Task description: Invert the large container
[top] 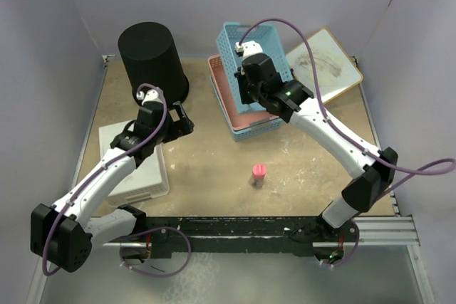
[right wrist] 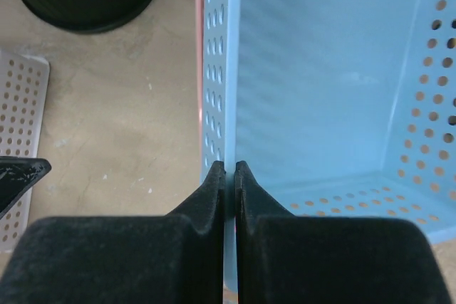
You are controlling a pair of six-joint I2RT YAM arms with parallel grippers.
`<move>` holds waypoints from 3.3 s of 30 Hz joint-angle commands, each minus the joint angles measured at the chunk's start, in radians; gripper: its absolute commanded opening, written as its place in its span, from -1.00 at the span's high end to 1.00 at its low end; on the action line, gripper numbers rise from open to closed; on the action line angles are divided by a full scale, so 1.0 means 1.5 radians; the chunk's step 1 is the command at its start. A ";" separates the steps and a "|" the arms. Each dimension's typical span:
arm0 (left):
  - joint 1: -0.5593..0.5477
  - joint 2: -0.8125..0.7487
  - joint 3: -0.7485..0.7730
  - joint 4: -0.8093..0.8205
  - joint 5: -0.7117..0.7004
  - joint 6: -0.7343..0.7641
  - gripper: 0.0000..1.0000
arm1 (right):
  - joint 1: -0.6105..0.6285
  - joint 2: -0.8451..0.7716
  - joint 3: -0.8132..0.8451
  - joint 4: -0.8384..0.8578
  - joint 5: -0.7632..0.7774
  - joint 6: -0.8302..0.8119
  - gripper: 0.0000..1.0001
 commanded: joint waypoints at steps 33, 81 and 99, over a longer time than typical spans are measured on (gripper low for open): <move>-0.157 0.644 0.440 0.256 0.174 -0.015 -0.94 | -0.041 -0.329 -0.148 -0.206 0.251 0.026 1.00; -0.039 -0.030 0.470 -0.181 -0.153 0.146 -0.99 | 0.062 -0.070 -0.327 0.613 -0.644 0.507 1.00; -0.039 0.004 0.436 -0.148 -0.082 0.140 -0.99 | -0.118 -0.091 -0.556 0.477 -0.622 0.547 1.00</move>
